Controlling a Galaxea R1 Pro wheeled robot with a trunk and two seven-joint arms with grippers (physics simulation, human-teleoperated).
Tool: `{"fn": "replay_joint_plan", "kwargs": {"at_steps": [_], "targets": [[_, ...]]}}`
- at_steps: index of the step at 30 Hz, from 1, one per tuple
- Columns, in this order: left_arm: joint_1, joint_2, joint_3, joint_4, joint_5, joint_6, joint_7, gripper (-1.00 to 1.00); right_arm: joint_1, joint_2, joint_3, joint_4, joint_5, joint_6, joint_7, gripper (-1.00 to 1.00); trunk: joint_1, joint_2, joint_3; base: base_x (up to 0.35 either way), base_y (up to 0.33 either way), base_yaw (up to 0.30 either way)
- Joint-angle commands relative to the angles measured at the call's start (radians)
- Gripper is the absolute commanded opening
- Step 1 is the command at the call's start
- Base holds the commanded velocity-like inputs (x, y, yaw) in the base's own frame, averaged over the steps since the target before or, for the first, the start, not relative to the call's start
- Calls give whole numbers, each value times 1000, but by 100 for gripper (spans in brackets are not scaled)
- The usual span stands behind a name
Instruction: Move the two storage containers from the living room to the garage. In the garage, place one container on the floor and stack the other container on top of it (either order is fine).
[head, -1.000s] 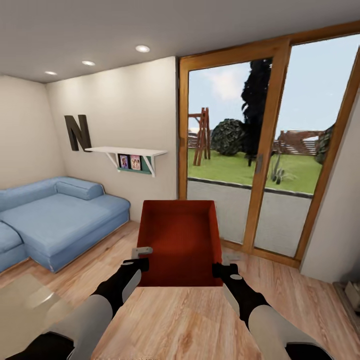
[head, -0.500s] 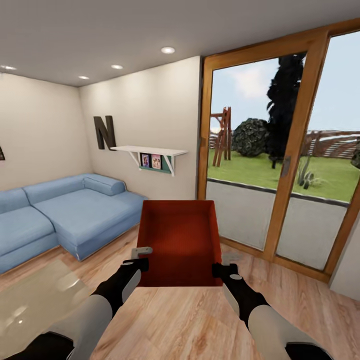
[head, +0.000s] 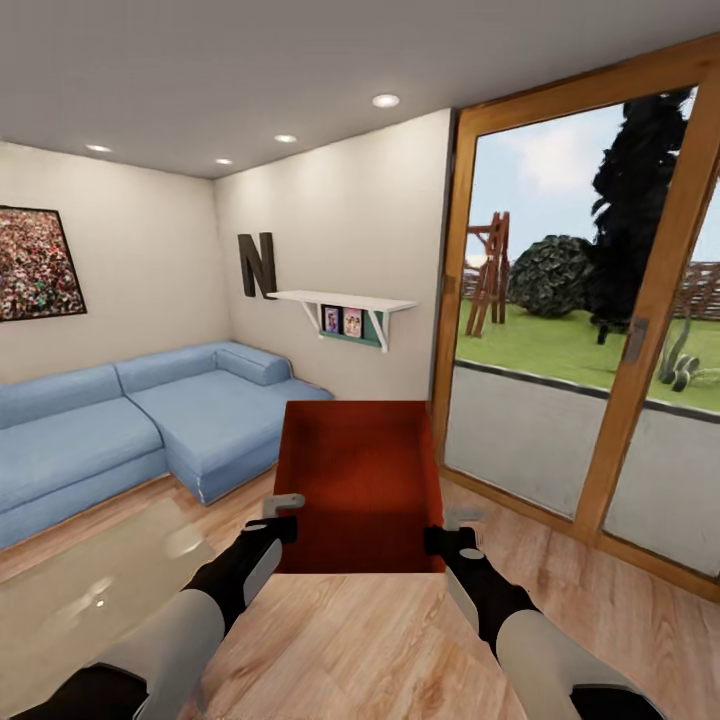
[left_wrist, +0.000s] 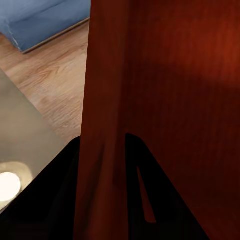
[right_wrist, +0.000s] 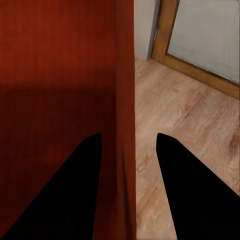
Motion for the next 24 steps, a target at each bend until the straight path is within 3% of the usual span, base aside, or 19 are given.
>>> {"fn": "replay_joint_plan", "kwargs": {"at_steps": [1, 24], "targets": [[0, 1, 8, -1, -9, 8, 15, -100, 0, 1, -20, -4, 17, 2, -3, -100, 0, -1, 0, 0, 0, 273], [-1, 1, 8, -1, -8, 8, 15, -100, 0, 1, -20, -4, 17, 1, -3, -100, 0, -1, 0, 0, 0, 273]]}}
